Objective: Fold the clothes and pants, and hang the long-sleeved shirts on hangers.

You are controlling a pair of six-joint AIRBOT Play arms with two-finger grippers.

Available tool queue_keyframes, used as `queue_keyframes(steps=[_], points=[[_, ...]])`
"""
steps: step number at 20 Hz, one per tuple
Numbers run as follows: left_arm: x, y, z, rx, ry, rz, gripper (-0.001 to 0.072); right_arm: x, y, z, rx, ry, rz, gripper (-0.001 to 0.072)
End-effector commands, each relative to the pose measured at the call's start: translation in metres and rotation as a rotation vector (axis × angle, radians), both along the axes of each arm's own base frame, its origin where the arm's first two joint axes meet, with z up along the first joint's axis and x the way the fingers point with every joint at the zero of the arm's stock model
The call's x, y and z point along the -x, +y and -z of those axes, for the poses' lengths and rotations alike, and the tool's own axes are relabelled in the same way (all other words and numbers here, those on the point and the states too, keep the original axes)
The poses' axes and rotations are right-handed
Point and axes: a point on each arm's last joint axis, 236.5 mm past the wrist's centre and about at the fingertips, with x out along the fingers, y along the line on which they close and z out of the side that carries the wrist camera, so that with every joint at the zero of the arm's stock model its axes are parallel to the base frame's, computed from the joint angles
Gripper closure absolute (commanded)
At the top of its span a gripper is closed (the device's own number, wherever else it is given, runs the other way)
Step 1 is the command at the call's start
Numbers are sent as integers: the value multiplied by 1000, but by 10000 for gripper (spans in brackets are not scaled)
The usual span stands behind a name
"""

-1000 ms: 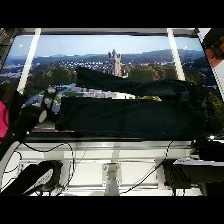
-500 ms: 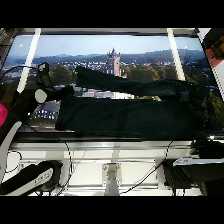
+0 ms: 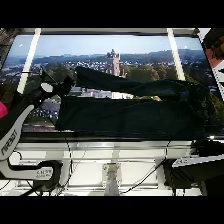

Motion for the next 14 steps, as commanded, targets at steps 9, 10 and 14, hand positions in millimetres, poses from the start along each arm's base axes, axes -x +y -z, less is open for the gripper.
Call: queue_keyframes(steps=[9,10,14], points=[[-36,-5,42,53,68,-15,281,-7,0,1,9,-12,5,35],[-38,-6,42,53,67,-13,318,-7,0,1,10,-12,5,36],[-38,-9,47,55,76,-9,348,-7,0,1,10,-12,6,36]])
